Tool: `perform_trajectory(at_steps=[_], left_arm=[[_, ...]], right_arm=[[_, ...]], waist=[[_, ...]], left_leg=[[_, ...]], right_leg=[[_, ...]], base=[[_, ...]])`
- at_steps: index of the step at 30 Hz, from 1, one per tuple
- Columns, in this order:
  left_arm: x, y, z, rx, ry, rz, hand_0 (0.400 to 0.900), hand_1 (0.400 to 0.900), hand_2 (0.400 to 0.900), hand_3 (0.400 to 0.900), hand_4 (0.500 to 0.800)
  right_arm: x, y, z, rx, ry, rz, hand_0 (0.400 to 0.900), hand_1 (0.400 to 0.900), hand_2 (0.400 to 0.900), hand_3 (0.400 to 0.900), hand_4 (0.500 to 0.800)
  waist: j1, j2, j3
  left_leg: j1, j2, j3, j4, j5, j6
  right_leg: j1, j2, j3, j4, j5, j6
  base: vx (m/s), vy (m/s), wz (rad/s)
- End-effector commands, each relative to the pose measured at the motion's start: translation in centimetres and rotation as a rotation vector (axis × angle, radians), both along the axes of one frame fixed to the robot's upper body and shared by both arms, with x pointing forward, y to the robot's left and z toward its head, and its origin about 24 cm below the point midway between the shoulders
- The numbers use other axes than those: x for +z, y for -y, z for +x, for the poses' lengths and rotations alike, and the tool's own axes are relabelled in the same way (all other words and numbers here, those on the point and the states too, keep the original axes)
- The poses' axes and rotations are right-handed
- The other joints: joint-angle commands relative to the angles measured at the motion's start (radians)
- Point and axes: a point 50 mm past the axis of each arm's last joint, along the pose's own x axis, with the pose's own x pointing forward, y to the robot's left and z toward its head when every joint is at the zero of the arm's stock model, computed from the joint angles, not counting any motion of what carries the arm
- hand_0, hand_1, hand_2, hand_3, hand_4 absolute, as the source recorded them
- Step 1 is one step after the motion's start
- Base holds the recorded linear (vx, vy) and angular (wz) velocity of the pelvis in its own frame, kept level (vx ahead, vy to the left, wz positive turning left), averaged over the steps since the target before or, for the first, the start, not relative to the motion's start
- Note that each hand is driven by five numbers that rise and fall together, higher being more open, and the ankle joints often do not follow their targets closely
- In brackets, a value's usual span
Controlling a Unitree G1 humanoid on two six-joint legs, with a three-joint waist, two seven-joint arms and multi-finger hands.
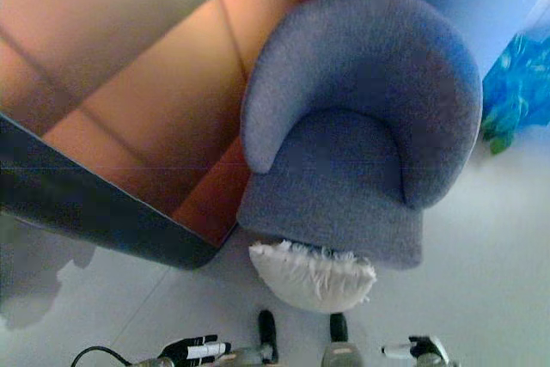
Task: Pick up the pillow and put it on the sofa.
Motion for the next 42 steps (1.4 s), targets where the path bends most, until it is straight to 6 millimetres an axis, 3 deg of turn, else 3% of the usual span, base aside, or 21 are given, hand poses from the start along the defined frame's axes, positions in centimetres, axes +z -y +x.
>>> perform_trajectory(at_steps=[1,13,23,35,41,42], left_arm=[[1.2,-1.0,2.6,0.005,0.102,-0.015,0.900,0.900,0.900,0.900,0.800],[4.7,-0.2,8.2,0.032,0.398,-0.173,0.900,0.900,0.900,0.900,0.800],[6.9,0.3,9.9,0.056,0.534,-0.248,0.900,0.900,0.900,0.900,0.800],[7.5,1.6,9.8,0.112,0.606,-0.296,0.900,0.900,0.900,0.900,0.800],[7.1,2.1,9.2,0.124,0.608,-0.293,0.900,0.900,0.900,0.900,0.800],[7.1,2.2,9.1,0.126,0.612,-0.295,0.900,0.900,0.900,0.900,0.800]], right_arm=[[2.5,2.5,3.4,-0.054,0.140,-0.102,0.900,0.900,0.900,0.900,0.800],[10.9,7.2,11.4,-0.141,0.542,-0.164,0.900,0.900,0.900,0.900,0.800],[18.5,10.3,15.1,-0.108,0.769,-0.247,0.900,0.900,0.900,0.900,0.800],[26.2,10.1,19.2,0.003,0.995,-0.265,0.900,0.900,0.900,0.900,0.800],[28.4,9.2,20.5,0.099,1.058,-0.204,0.900,0.900,0.900,0.900,0.800],[28.6,8.8,20.8,0.127,1.072,-0.191,0.641,0.641,0.641,0.641,0.645]], waist=[[0.011,-0.015,0.089],[0.035,0.087,0.285],[0.061,0.128,0.290],[0.101,0.162,0.290],[0.105,0.178,0.290],[0.105,0.180,0.290]], left_leg=[[0.015,-0.093,0.026,0.052,-0.142,-0.003],[-0.262,-0.136,0.008,0.172,-0.103,-0.014],[-0.546,-0.137,0.005,0.359,-0.136,-0.014],[-0.698,-0.115,-0.013,0.393,-0.116,-0.021],[-0.714,-0.113,-0.020,0.398,-0.117,-0.031],[-0.715,-0.114,-0.020,0.397,-0.118,-0.032]], right_leg=[[-0.091,-0.029,0.003,0.090,-0.048,0.042],[-0.379,-0.046,-0.030,0.254,-0.066,0.011],[-0.679,-0.072,-0.051,0.445,-0.106,-0.004],[-0.854,-0.073,-0.032,0.539,-0.121,-0.012],[-0.876,-0.072,-0.019,0.546,-0.127,-0.014],[-0.877,-0.069,-0.017,0.547,-0.130,-0.016]], base=[[-0.07,0.062,0.02],[-0.14,0.026,0.08],[-0.08,-0.016,0.17],[-0.03,-0.012,0.03],[0.00,0.019,0.07],[0.00,0.024,0.04]])
